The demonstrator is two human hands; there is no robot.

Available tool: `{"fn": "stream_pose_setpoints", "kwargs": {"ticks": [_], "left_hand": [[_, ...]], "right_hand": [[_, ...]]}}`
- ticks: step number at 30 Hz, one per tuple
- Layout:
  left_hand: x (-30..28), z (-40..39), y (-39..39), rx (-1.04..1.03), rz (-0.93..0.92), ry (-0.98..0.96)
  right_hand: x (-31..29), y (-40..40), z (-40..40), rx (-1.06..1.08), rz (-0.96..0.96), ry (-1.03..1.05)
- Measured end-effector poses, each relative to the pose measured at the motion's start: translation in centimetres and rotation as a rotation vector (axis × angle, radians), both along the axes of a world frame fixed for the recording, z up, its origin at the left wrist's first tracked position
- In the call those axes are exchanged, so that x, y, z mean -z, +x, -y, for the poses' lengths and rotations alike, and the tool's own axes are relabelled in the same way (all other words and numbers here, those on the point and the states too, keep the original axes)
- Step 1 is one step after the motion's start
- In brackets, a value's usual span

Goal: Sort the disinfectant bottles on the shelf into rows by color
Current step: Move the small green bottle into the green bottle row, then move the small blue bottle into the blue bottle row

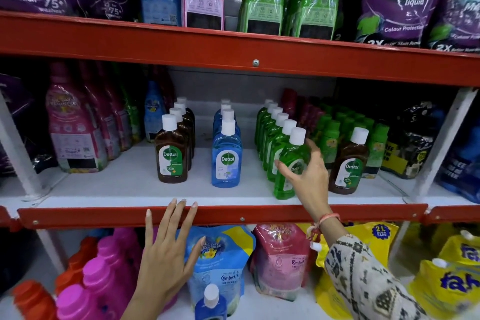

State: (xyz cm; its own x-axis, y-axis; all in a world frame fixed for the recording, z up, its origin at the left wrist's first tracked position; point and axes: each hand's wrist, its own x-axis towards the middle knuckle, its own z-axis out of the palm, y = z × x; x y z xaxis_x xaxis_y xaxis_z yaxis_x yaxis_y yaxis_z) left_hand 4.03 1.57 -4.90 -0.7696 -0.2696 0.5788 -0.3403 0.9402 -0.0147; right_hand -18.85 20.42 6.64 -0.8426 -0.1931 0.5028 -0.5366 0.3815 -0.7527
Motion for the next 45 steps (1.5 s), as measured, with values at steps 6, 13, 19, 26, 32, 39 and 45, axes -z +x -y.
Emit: {"fn": "stream_pose_setpoints", "kwargs": {"ticks": [6, 13, 19, 26, 32, 39, 45], "left_hand": [[-2.7, 1.7, -2.3, -0.021, -0.037, -0.029], [-6.2, 4.4, -4.2, -0.087, -0.091, -0.025], [-5.6, 5.6, -2.6, -0.054, -0.081, 0.008], [-5.6, 6.7, -2.4, 0.048, -0.183, -0.018], [-5.3, 6.9, -2.2, 0.067, -0.173, -0.009], [-5.1, 6.9, -2.0, 0.080, -0.169, 0.014], [-4.7, 6.6, -1.9, 0.084, -0.182, 0.040]], "right_hand": [[-1.0, 2.8, 0.7, 0.064, -0.228, -0.237], [1.7, 6.7, 3.2, 0.034, -0.341, -0.295], [10.5, 11.5, 4.5, -0.052, -0.092, -0.121], [20.1, 16.8, 8.0, -0.017, 0.299, -0.072], [22.7, 17.6, 9.5, 0.124, 0.417, -0.090], [19.7, 17.4, 7.5, 0.034, 0.314, -0.174], [11.5, 16.3, 5.2, -0.086, 0.151, -0.282]]}}
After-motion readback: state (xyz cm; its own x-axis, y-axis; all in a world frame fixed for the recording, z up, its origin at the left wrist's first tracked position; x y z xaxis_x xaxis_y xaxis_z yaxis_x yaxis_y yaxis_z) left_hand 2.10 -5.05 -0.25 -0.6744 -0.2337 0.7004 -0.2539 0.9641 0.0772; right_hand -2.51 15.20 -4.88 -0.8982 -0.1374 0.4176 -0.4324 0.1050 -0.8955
